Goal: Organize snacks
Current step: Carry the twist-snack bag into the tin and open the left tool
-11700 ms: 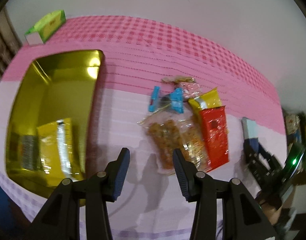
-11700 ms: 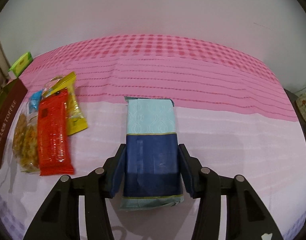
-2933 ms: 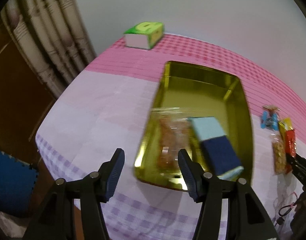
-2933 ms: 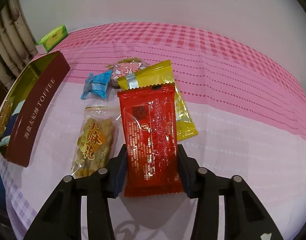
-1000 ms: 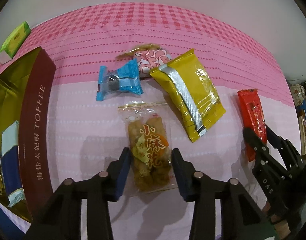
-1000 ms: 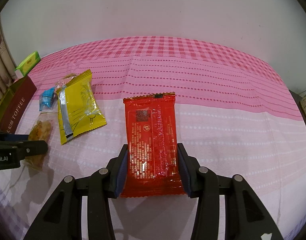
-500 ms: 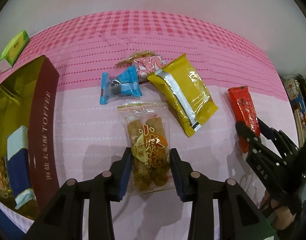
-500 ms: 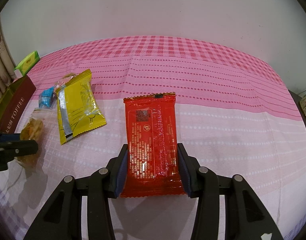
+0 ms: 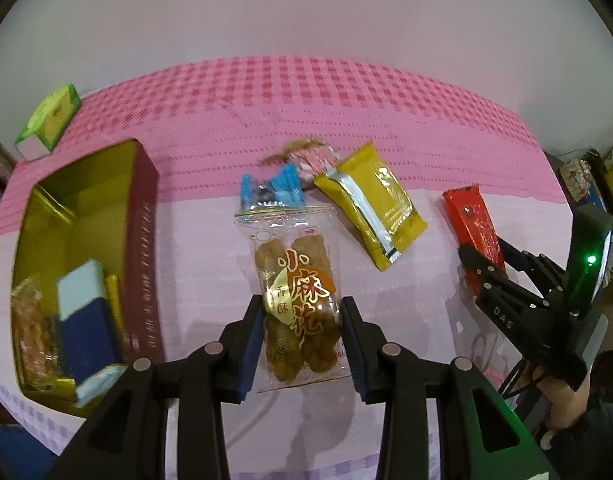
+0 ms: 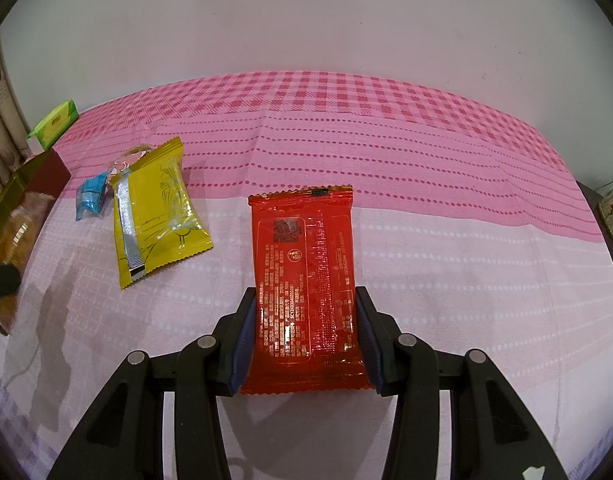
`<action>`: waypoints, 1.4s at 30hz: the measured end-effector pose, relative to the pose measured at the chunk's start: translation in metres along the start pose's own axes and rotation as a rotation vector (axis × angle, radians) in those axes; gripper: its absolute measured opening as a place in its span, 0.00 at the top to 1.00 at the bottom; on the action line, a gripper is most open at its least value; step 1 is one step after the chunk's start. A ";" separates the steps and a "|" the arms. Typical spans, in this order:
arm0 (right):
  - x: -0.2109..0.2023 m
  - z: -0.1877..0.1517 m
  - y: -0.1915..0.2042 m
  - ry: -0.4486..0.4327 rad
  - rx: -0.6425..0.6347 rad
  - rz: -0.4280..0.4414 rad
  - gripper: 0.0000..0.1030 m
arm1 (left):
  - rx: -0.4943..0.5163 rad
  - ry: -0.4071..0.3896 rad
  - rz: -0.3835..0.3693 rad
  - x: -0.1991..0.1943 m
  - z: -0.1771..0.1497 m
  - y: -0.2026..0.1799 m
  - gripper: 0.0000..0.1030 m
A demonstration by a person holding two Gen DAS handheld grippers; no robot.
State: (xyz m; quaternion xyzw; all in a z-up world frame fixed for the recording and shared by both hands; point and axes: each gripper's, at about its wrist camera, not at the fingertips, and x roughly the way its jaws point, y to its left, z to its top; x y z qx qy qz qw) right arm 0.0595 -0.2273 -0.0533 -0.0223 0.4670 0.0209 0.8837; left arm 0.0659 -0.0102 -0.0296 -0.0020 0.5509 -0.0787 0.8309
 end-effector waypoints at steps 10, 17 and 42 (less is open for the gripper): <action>0.001 0.000 0.000 0.001 -0.003 -0.002 0.58 | -0.027 -0.062 0.077 -0.039 0.002 0.039 0.63; 0.001 0.001 0.000 0.003 -0.004 -0.005 0.58 | -0.084 -0.064 0.131 -0.048 -0.003 0.082 0.63; 0.004 0.004 0.000 0.022 0.004 -0.023 0.59 | -0.134 0.043 0.265 -0.024 -0.031 0.179 0.63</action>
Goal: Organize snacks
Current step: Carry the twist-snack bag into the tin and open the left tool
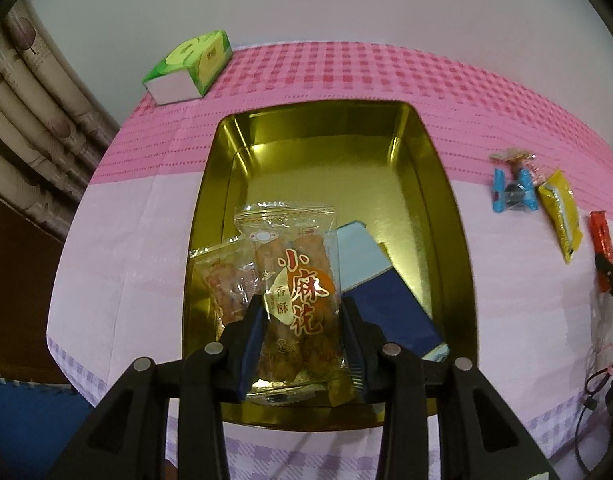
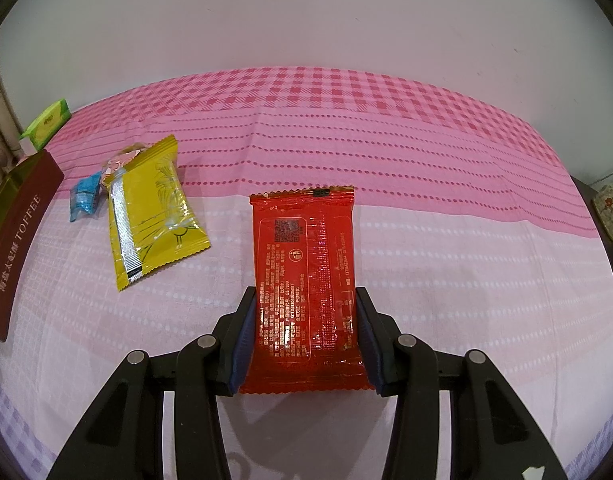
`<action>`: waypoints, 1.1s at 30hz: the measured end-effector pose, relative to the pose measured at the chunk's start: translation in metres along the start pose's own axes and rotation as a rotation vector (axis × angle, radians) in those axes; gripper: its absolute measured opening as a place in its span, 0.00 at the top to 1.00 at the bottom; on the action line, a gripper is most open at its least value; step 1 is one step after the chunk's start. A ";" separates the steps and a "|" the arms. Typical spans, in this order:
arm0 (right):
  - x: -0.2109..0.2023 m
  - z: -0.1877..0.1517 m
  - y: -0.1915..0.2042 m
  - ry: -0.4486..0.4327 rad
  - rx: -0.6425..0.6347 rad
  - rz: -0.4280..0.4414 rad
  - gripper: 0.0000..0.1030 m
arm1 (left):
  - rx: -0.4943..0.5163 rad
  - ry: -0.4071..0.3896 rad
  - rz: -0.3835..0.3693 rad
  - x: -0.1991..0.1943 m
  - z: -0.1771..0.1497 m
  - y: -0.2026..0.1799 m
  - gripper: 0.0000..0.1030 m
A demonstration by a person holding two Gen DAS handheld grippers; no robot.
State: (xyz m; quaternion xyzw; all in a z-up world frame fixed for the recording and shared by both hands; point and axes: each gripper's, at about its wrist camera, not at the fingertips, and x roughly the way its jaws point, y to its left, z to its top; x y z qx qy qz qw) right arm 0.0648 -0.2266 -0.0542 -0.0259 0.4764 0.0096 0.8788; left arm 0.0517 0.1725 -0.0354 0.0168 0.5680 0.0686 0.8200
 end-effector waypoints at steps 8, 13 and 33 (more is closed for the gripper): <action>0.001 0.002 0.001 0.009 0.007 -0.006 0.59 | 0.021 -0.013 0.010 0.006 0.004 -0.002 0.63; 0.001 0.002 0.001 0.013 0.012 -0.012 0.59 | 0.029 -0.018 0.021 0.006 0.004 -0.005 0.63; 0.003 0.004 0.003 0.027 0.031 -0.028 0.60 | 0.013 -0.048 0.009 -0.003 0.001 0.002 0.49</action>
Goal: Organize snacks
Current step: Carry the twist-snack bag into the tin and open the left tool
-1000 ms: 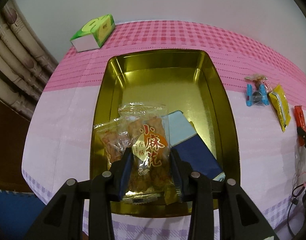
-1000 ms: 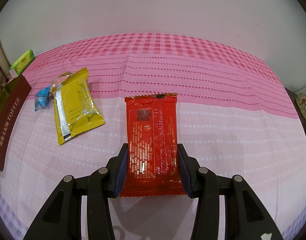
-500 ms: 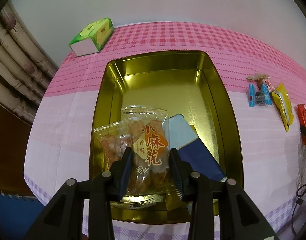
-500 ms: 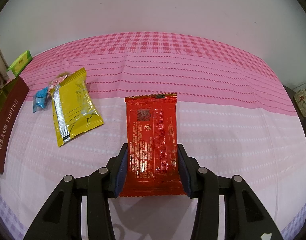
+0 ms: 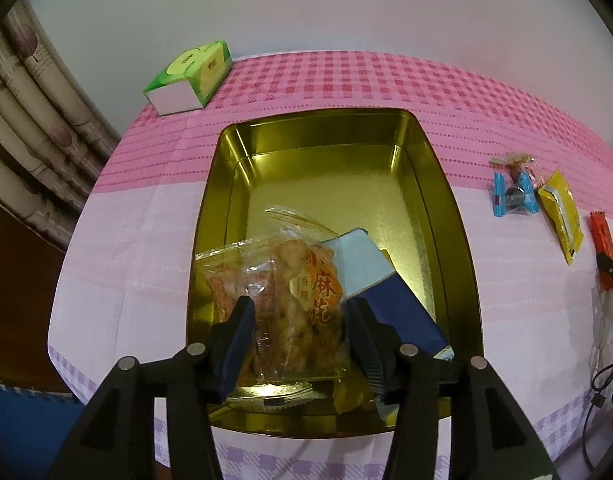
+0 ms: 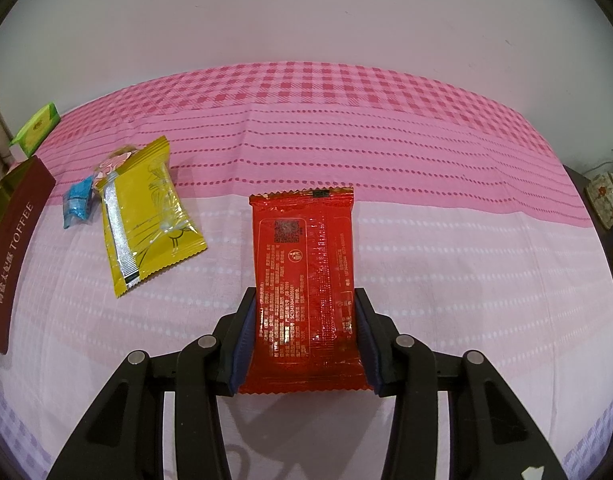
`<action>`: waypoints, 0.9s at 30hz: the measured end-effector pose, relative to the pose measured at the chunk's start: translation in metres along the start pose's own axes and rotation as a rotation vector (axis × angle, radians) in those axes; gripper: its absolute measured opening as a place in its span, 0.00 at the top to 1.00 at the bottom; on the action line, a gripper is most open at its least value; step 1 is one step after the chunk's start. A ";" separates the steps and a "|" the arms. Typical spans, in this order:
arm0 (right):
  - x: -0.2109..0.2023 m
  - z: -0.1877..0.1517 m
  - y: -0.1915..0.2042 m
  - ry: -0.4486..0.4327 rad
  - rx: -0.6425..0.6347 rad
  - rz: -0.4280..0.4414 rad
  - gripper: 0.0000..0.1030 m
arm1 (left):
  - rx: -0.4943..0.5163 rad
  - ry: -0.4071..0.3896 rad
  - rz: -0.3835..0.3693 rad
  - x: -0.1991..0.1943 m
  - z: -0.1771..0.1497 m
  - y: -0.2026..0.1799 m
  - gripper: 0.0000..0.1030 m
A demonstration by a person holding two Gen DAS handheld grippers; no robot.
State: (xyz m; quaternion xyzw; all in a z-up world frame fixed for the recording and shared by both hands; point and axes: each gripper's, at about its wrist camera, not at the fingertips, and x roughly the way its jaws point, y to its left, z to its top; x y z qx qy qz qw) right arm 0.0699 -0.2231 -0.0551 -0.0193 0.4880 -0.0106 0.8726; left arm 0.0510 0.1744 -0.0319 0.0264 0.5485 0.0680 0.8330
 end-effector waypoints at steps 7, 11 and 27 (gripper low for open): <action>0.000 0.001 0.003 0.006 0.007 -0.013 0.60 | 0.006 -0.038 -0.004 -0.009 -0.001 0.001 0.47; -0.001 -0.001 0.003 0.013 0.015 -0.012 0.60 | 0.000 -0.061 -0.018 -0.013 -0.001 0.002 0.46; -0.056 0.023 0.049 -0.069 -0.019 0.081 0.60 | -0.145 -0.163 -0.019 -0.036 -0.010 0.048 0.46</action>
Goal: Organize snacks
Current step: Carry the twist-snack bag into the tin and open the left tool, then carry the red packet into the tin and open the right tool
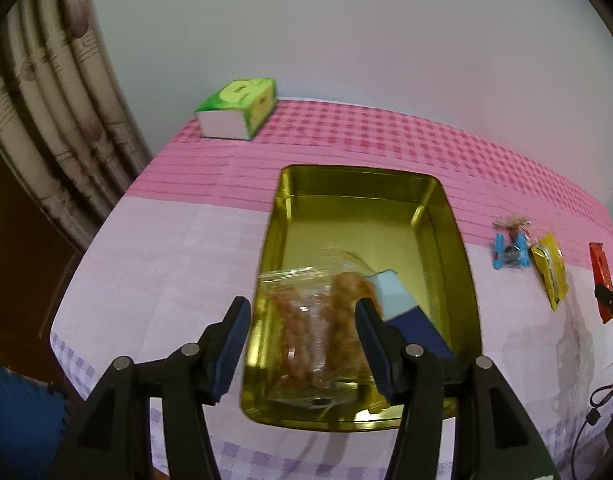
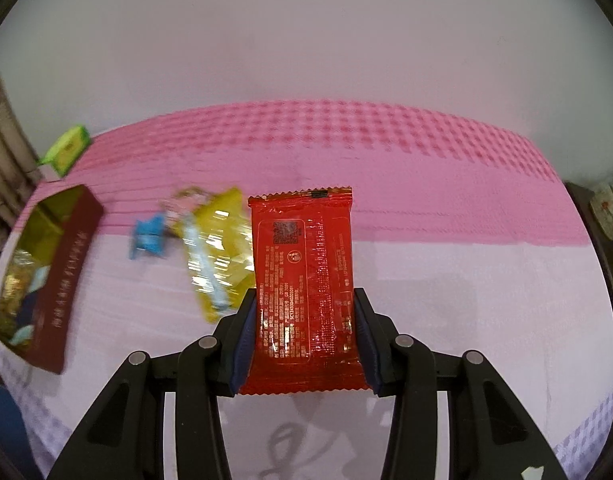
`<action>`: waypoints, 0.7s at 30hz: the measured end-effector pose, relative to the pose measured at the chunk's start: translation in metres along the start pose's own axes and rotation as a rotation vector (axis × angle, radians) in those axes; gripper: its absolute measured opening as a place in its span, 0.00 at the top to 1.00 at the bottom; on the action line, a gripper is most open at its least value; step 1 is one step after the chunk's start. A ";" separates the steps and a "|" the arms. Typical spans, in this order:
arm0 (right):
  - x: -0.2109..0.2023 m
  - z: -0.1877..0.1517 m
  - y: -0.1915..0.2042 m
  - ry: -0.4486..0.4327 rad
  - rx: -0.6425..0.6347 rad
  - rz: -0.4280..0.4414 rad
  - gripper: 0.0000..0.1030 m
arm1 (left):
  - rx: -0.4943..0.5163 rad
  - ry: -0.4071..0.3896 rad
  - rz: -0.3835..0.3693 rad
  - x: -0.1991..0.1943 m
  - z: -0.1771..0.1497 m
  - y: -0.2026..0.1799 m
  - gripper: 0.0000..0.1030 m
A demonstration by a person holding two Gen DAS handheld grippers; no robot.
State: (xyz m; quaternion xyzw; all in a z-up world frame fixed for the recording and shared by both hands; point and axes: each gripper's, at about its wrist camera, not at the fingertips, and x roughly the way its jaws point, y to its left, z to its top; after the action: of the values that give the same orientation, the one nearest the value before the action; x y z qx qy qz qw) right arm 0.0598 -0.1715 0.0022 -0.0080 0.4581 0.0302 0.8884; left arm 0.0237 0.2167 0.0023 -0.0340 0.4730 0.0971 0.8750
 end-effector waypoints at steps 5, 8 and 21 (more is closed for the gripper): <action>-0.008 0.010 0.046 0.001 -0.067 0.074 0.60 | -0.040 0.014 0.023 0.000 -0.008 0.018 0.46; -0.010 0.013 0.081 0.012 -0.108 0.128 0.60 | -0.051 0.016 0.049 -0.001 -0.014 0.026 0.46; -0.003 0.010 0.200 0.067 -0.237 0.277 0.60 | -0.102 0.017 0.126 -0.002 -0.022 0.051 0.46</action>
State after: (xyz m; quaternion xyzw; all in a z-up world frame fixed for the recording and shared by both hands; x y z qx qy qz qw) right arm 0.0544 0.0285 0.0134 -0.0503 0.4772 0.2056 0.8529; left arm -0.0063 0.2629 -0.0064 -0.0495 0.4760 0.1758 0.8602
